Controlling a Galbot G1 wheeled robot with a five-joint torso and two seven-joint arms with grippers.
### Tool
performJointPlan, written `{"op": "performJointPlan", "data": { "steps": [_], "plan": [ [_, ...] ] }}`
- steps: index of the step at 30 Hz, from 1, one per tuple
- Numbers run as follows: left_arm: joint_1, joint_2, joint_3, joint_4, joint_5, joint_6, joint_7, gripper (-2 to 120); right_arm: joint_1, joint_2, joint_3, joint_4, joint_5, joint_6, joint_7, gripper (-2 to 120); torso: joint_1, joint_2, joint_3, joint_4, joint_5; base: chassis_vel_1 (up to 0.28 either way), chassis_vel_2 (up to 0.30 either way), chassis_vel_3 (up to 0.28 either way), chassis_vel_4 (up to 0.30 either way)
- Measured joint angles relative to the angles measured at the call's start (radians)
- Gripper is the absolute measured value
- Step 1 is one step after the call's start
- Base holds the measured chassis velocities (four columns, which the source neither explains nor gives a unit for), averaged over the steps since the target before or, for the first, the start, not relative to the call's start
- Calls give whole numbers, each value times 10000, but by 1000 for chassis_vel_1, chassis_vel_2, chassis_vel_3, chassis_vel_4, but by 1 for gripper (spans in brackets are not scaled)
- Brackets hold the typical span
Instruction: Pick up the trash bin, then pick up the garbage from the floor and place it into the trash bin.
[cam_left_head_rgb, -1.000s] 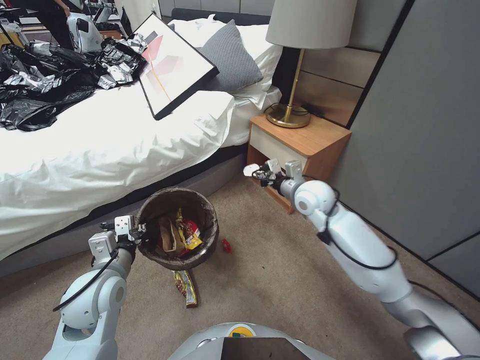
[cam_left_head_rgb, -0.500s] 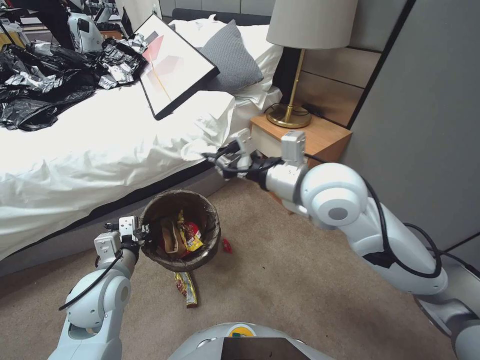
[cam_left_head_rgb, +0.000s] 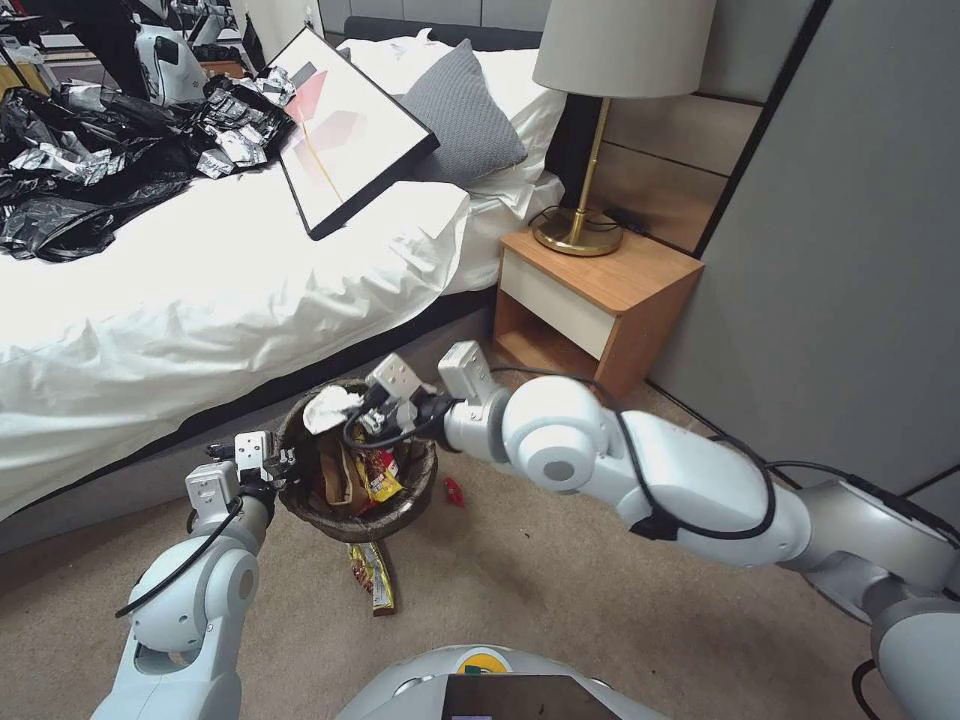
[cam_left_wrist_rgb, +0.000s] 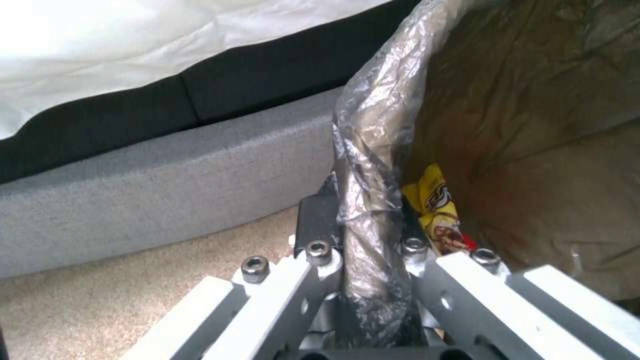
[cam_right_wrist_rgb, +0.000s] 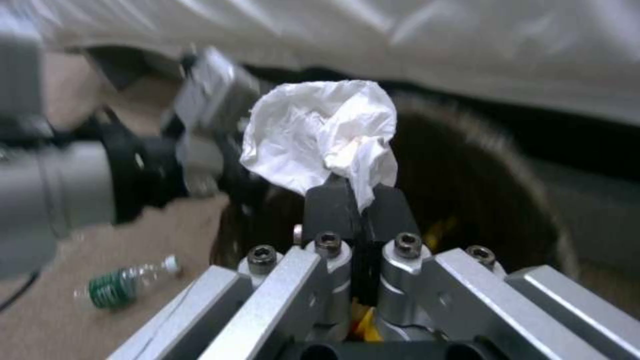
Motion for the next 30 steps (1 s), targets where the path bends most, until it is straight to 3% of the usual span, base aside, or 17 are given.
{"op": "performJointPlan", "data": {
  "steps": [14, 30],
  "plan": [
    [-8, -13, -101, 25, -38, -6, 20, 0, -563, 503, -836, -1168, -1080, 3, -51, 0, 0, 0, 0, 1, 2, 0, 0, 0, 0],
    [-72, -56, -115, 81, 93, -12, 118, 0, -729, 955, -331, -1470, -736, 4, 201, 55, 0, 0, 0, 0, 2, 0, 0, 0, 0]
  ]
}}
